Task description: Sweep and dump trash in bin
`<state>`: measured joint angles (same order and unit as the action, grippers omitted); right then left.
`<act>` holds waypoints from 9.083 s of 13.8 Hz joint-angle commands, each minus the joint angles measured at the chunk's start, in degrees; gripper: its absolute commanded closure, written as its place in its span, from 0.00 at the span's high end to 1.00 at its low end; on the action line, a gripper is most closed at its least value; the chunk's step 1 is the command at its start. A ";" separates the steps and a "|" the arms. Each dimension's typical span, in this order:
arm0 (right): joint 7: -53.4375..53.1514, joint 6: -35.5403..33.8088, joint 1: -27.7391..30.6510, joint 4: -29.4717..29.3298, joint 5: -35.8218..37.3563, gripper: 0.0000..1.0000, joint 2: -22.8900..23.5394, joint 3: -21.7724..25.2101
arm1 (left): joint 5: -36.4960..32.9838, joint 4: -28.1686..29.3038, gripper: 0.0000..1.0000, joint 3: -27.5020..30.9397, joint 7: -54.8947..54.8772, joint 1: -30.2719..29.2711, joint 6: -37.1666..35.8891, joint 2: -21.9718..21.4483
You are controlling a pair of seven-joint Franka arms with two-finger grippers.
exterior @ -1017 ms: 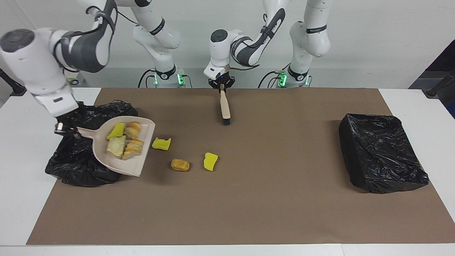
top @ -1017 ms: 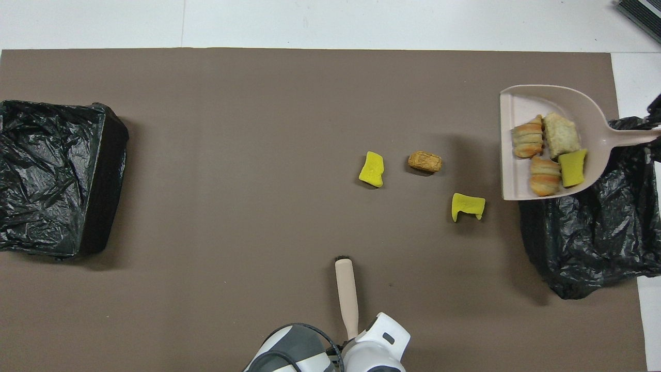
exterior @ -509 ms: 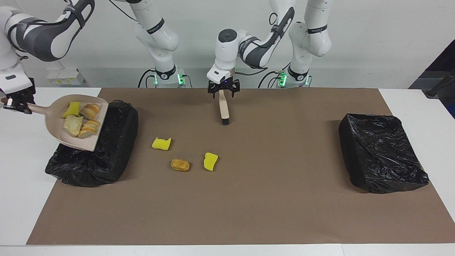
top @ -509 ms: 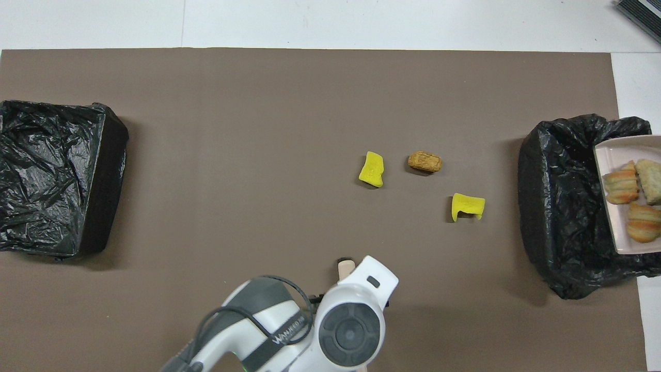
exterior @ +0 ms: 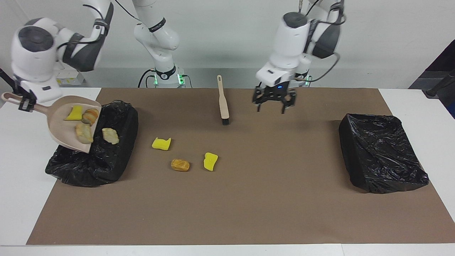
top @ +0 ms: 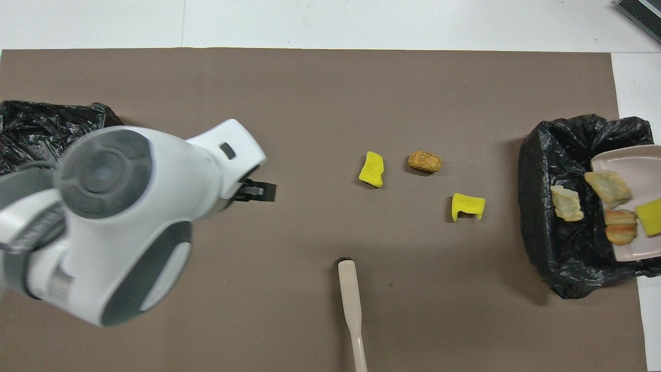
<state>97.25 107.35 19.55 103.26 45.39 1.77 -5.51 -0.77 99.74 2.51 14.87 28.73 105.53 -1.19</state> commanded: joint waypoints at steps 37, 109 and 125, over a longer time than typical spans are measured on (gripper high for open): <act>-30.58 -18.94 -9.60 -4.04 -36.41 0.00 -8.45 -3.37 | 0.33 -16.60 1.00 -0.31 -24.19 -20.91 -22.21 -2.94; -122.12 6.11 -42.75 23.99 -49.16 1.00 -8.09 -3.37 | 0.60 6.32 1.00 -4.71 -0.48 -1.50 6.32 -1.28; -122.56 6.11 -47.32 34.02 -54.34 1.00 -16.27 -3.37 | -1.69 7.04 1.00 -4.53 19.57 8.53 23.32 18.23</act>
<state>-26.59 111.72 -27.49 135.41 -6.50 -12.86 -8.81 -1.29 106.84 -2.92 32.20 35.65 127.89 15.79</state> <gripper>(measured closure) 0.000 0.000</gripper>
